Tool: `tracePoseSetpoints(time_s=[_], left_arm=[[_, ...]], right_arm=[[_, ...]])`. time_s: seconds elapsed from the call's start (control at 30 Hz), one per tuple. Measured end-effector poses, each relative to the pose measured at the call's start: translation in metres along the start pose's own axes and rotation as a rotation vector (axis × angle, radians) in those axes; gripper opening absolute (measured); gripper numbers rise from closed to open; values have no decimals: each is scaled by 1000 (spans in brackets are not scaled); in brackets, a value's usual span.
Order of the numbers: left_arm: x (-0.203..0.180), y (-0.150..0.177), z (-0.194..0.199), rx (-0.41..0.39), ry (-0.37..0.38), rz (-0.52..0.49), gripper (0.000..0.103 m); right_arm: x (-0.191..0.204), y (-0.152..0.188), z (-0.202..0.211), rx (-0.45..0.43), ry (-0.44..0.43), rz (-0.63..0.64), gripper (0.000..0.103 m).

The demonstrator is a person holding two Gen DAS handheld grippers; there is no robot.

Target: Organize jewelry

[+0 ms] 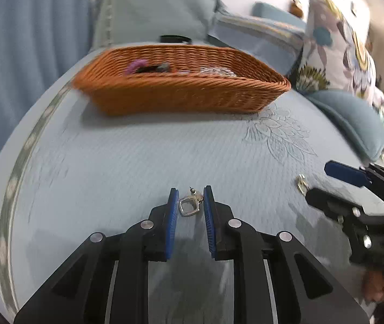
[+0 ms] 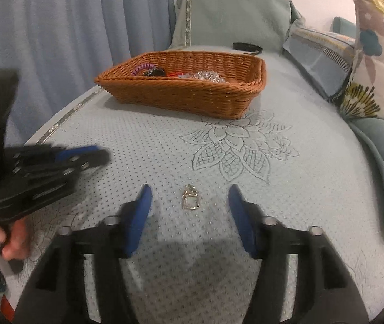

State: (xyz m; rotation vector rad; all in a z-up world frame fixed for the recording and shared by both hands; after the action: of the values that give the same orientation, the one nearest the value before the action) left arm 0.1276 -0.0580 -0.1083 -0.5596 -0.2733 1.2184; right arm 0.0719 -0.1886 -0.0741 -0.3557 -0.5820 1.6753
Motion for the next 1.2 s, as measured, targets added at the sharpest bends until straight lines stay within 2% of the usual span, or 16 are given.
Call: tracePoseSetpoints(time_s=[0.17, 0.23, 0.37, 0.43, 0.67, 0.8, 0.97, 1.03, 1.2], left_arm=[[-6, 3, 10, -49, 12, 1, 17], [-8, 4, 9, -44, 15, -2, 17], [-6, 3, 11, -54, 35, 8, 17], [-5, 4, 12, -55, 38, 11, 17], [-7, -2, 22, -99, 55, 14, 17], [-8, -16, 47, -166, 72, 19, 17], [-12, -47, 90, -274, 77, 6, 17], [-15, -70, 106, -321, 76, -5, 17], [-20, -119, 115, -395, 70, -40, 17]], right_arm=[[-1, 3, -12, 60, 18, -9, 53], [-2, 1, -20, 90, 23, -16, 41], [-1, -3, -28, 106, 35, -8, 27], [1, -3, -28, 99, 41, 6, 12], [10, -3, -12, 32, 65, 52, 12], [9, -14, 11, -19, 44, 39, 12], [5, -58, 60, -149, 15, 21, 12], [4, -81, 73, -195, 13, 26, 12], [1, -140, 91, -313, 7, 36, 12]])
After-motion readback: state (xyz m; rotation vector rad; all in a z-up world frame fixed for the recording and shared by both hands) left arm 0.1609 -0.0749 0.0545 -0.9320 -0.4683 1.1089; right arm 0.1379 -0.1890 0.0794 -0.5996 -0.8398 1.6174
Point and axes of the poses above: each gripper's, at about its wrist camera, not at the fingertips, and z roughly against the way its jaws point, x to its left, y to its underside, the point moved 9 cm from there along -z, roughly the way its jaws point, and after that the axes turned 11 degrees about x, right-handed, at the moved point
